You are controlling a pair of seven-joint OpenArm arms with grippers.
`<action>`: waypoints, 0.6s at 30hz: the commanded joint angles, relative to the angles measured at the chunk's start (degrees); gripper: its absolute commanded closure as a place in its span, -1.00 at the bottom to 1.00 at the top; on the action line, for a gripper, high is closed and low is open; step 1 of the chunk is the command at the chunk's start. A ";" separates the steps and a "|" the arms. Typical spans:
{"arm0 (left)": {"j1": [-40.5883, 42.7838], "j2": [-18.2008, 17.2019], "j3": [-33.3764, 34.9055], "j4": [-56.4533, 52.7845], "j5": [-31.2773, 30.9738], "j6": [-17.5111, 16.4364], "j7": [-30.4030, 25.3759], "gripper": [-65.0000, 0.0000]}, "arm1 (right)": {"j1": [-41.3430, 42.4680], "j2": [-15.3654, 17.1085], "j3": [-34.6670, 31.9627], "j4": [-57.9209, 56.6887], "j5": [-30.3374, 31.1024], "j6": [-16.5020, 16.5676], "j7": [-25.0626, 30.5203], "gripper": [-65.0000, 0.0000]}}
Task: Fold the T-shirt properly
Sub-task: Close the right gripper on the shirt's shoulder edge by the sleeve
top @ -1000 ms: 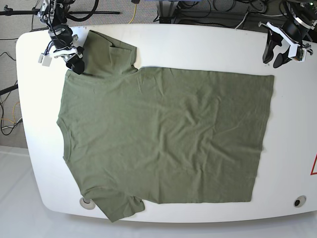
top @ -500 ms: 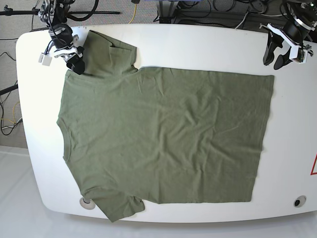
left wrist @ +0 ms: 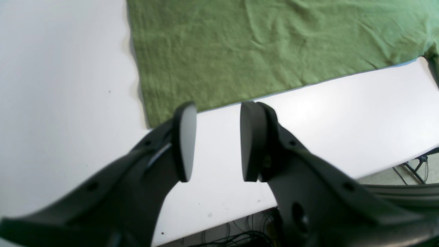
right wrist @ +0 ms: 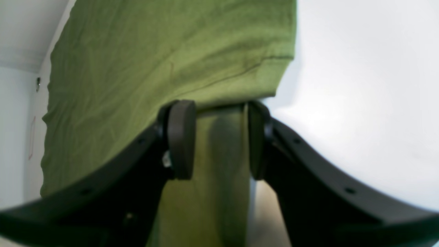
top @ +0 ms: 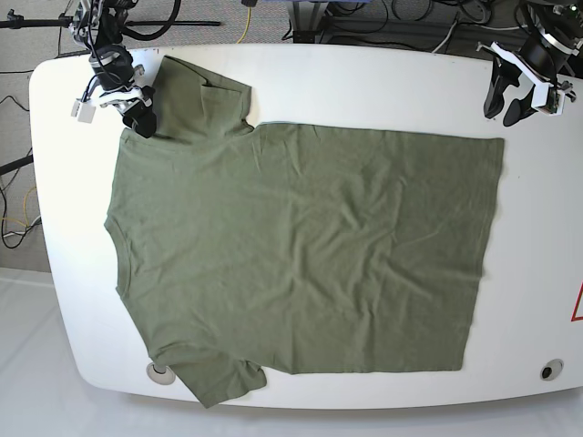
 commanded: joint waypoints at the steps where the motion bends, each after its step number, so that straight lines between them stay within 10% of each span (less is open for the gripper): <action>1: 0.39 -0.67 -0.37 0.84 -0.74 0.07 -1.06 0.39 | 0.04 0.23 -0.08 -0.28 -1.96 -1.26 -3.36 0.26; 18: -0.15 -0.69 -0.39 0.29 -1.87 0.01 -0.46 0.40 | 0.33 0.24 0.00 -0.48 -2.05 -1.11 -4.99 0.27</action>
